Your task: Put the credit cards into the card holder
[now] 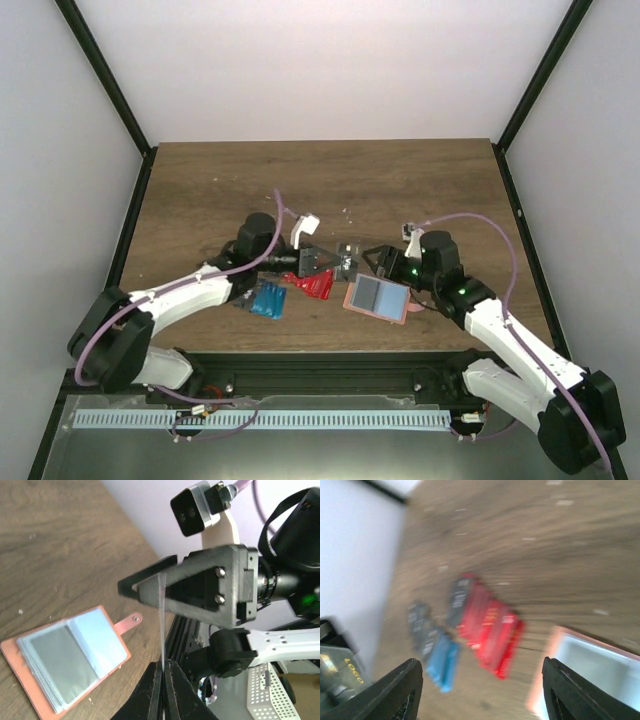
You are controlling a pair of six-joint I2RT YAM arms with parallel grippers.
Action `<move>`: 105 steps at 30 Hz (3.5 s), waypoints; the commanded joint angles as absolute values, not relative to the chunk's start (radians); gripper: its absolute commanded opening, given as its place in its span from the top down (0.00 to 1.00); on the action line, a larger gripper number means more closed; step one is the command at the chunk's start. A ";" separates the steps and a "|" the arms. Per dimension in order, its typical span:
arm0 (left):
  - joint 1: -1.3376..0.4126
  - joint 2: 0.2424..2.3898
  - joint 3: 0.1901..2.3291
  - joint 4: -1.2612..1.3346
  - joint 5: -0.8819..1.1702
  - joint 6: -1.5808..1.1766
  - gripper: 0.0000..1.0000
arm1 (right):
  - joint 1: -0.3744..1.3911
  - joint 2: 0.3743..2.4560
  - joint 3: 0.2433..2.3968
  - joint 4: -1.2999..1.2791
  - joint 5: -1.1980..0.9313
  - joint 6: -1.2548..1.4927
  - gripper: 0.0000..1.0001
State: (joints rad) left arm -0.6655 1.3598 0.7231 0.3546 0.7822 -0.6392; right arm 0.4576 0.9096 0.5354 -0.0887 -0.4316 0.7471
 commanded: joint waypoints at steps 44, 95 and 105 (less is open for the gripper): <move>-0.812 2.006 1.050 0.300 0.648 -0.667 0.96 | 0.449 0.801 0.289 -0.505 -0.059 1.066 0.73; -0.843 1.995 1.025 0.147 0.632 -0.770 0.96 | 0.449 0.782 0.264 -0.480 -0.081 1.059 0.80; -0.844 2.020 1.074 0.107 0.656 -0.752 0.96 | 0.449 0.790 0.261 -0.469 -0.082 1.054 0.80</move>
State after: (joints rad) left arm -0.8345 1.9980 1.0485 0.1612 0.6483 -0.7780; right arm 0.4530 0.7921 0.2646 -0.4839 -0.0792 1.0565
